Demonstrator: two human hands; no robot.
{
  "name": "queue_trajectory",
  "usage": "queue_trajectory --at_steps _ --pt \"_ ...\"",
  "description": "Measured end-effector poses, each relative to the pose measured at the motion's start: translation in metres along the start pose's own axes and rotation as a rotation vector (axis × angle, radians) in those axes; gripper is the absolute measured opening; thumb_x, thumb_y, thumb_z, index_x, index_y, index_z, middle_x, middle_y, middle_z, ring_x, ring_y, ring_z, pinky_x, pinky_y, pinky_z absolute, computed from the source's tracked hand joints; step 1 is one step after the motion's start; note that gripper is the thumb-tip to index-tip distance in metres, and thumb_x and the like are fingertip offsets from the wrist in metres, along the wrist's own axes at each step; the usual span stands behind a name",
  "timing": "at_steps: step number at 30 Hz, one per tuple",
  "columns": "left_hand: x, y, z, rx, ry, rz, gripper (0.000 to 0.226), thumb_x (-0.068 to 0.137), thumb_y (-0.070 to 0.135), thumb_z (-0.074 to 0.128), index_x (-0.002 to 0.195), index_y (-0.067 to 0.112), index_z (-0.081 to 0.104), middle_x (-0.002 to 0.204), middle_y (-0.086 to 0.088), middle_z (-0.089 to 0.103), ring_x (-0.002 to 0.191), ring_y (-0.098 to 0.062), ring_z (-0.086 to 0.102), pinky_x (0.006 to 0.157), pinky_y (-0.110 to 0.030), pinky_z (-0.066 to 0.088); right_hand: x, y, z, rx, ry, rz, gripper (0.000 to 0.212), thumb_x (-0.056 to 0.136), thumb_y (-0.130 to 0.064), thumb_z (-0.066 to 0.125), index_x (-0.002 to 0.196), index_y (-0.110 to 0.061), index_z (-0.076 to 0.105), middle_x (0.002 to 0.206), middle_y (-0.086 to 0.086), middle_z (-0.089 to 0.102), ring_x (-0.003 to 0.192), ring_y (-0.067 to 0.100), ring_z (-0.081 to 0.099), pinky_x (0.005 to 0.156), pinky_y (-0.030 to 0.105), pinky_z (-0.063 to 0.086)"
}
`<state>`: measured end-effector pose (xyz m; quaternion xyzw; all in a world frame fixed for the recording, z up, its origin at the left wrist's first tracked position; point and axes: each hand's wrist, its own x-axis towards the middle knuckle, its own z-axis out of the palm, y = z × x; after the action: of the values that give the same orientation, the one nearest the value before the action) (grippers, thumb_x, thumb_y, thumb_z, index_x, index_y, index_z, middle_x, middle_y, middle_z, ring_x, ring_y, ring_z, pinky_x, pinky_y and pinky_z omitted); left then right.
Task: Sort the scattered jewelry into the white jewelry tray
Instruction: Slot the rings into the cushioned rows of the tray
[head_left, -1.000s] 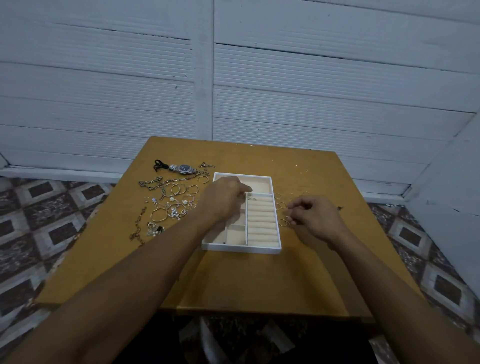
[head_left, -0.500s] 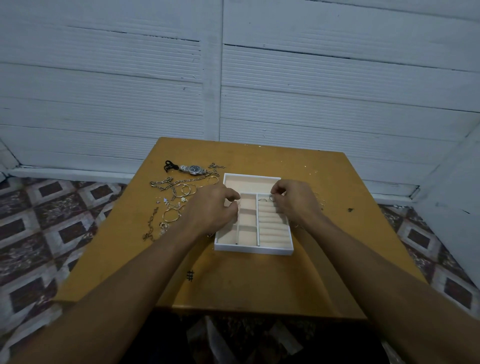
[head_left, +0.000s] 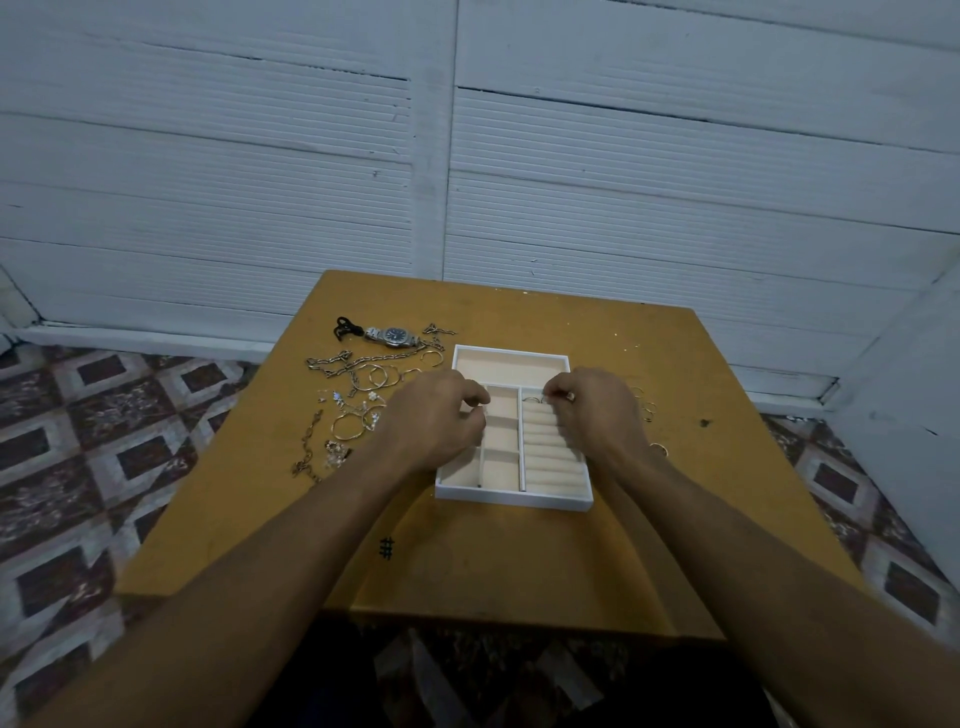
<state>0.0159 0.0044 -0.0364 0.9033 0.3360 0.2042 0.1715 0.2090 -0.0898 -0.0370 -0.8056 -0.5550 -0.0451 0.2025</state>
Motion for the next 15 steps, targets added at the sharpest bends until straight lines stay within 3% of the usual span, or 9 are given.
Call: queue_trajectory --at_steps 15 --pt "-0.0017 0.0093 -0.0021 0.003 0.003 0.003 0.029 0.090 0.026 0.056 0.115 0.022 0.070 0.114 0.004 0.067 0.103 -0.015 0.059 0.083 -0.031 0.051 -0.0020 0.0002 0.0032 -0.098 -0.014 -0.065 0.028 0.094 -0.016 0.052 0.107 -0.027 0.074 0.112 -0.004 0.072 0.095 0.024 0.056 0.079 0.035 0.046"
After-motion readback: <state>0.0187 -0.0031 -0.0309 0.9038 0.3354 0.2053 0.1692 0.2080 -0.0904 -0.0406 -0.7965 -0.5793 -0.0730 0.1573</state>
